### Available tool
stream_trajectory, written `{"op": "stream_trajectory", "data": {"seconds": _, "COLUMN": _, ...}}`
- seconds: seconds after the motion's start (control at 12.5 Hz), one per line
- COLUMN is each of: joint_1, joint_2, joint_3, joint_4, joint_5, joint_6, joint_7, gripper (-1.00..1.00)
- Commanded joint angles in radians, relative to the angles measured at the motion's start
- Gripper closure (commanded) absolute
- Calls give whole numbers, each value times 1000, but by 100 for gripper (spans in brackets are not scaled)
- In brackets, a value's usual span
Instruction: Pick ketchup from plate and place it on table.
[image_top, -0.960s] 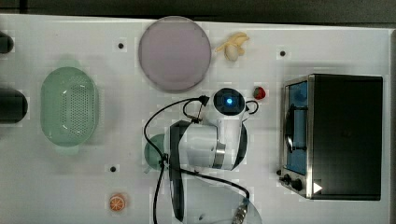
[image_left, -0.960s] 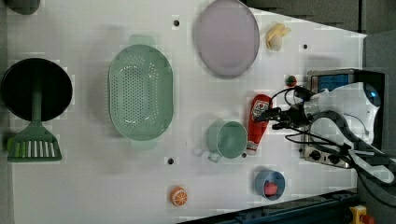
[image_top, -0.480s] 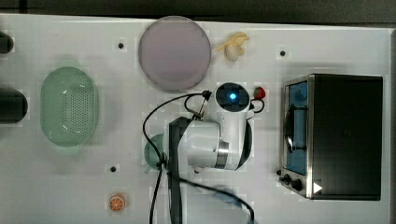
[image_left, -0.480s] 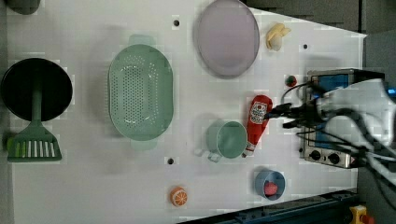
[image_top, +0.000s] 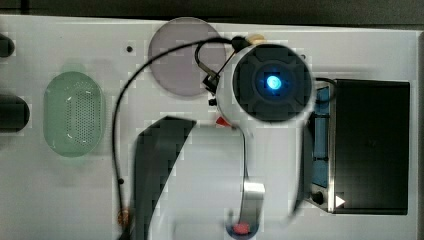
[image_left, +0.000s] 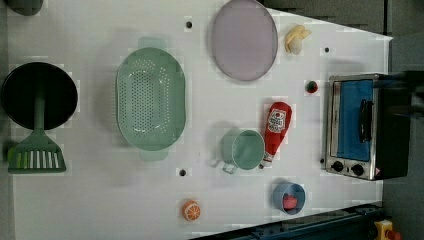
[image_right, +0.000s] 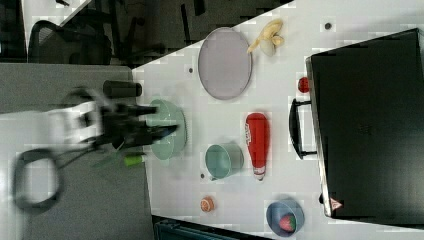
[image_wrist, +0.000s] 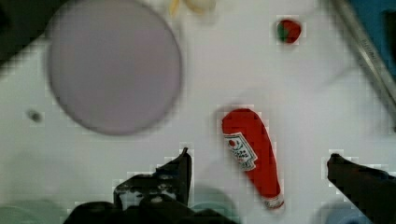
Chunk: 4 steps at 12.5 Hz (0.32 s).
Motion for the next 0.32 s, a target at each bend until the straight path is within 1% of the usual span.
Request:
{"op": "stream_trajectory", "data": {"seconds": 0.08, "joint_1": -4, "joint_2": -8, "joint_3": 11, "joint_4": 35, "joint_5": 4, "joint_6": -158, "joint_7": 244, "gripper": -100}}
{"op": "stream_trajectory", "data": {"seconds": 0.32, "joint_1": -4, "joint_2": -13, "joint_3": 15, "joint_4": 66, "joint_5": 2, "joint_6": -156, "joint_7": 244, "gripper": -100}}
